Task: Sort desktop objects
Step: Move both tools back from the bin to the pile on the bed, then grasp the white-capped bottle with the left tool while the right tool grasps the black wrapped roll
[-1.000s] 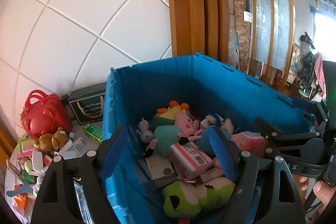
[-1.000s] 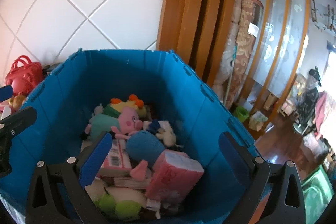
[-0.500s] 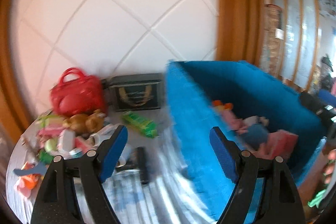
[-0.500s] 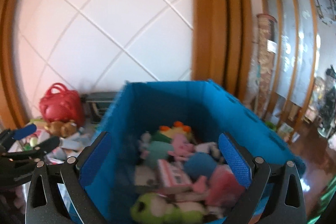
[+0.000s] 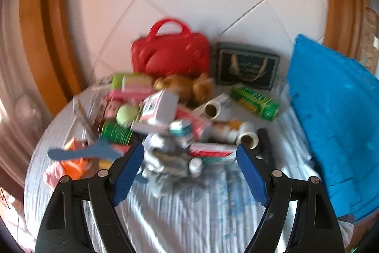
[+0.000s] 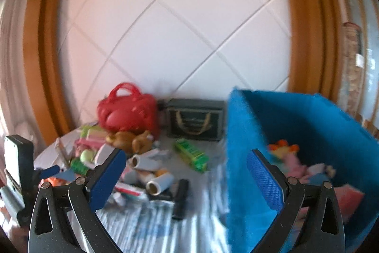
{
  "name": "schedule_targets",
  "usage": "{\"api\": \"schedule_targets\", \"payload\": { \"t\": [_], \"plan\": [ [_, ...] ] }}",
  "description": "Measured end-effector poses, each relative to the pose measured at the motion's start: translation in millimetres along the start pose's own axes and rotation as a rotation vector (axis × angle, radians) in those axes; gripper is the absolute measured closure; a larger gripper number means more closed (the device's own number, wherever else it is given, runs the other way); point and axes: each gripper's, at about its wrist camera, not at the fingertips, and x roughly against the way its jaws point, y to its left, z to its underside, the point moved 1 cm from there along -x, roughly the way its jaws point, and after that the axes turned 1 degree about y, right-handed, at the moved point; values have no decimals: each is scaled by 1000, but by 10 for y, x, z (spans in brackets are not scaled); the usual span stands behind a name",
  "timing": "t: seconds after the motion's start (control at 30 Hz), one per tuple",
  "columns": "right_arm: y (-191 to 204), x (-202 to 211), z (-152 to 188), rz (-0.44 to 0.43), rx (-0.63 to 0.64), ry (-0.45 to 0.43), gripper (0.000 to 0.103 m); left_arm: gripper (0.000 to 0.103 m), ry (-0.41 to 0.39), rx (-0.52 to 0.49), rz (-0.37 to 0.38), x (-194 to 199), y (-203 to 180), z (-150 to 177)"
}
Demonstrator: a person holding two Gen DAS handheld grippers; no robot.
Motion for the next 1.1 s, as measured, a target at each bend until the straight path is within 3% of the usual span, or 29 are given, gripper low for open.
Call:
{"api": "schedule_targets", "payload": {
  "t": [0.17,0.3,0.4,0.57,0.63,0.7,0.73,0.87,0.97,1.07,1.1],
  "plan": [
    [272,-662,394,-37,15,159,0,23,140,-9,6,-540,50,273],
    [237,-1175,791,-46,-4,338,0,23,217,0,39,-951,-21,476],
    [119,-1526,1102,-3,-13,438,0,23,282,20,44,-1309,-70,588],
    [-115,-2007,1423,18,-42,578,0,48,328,37,30,-1729,-173,631],
    [-182,-2197,1525,26,-50,624,0,66,350,28,28,-1891,-238,644],
    [-219,-2361,1598,22,-50,654,1,73,371,23,37,-2027,-298,662],
    [-231,-2451,1627,19,-51,667,4,76,377,12,34,-2092,-328,670],
    [-259,-2782,1686,13,-64,714,39,76,386,1,35,-2244,-345,660],
    [-261,-3012,1723,3,-82,751,46,76,385,-9,41,-2272,-340,652],
    [-229,-3173,1774,-13,-80,771,66,76,382,-23,46,-2249,-345,673],
    [-208,-3216,1796,-16,-73,780,67,76,383,-22,49,-2233,-345,677]
  ]
}}
